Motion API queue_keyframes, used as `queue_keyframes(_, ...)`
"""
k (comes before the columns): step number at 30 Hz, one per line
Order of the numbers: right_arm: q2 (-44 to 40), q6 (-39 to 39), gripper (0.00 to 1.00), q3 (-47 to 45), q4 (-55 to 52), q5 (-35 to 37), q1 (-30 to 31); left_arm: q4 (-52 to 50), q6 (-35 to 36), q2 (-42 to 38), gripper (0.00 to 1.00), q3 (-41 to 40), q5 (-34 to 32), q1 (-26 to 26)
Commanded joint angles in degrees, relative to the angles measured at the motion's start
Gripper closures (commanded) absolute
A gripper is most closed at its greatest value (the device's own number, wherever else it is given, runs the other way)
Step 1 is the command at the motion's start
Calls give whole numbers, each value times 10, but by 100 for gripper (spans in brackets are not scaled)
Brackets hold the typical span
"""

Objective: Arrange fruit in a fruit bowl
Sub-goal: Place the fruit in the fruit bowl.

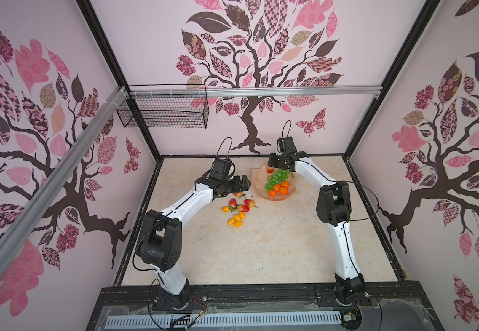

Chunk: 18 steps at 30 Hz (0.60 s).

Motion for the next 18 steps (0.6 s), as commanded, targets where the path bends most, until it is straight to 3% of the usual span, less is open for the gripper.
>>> queue_keyframes(1,17,-17,100,16,-11,12,-4,7,5,9,2,23,10,2)
queue_keyframes(11,-5,-32,100,-44,11,-44,-2,7,5,7,2,18,13,2)
queue_keyframes(18,-22,-43,99,-59,12,-42,2,3,7,5,2,16,26,2)
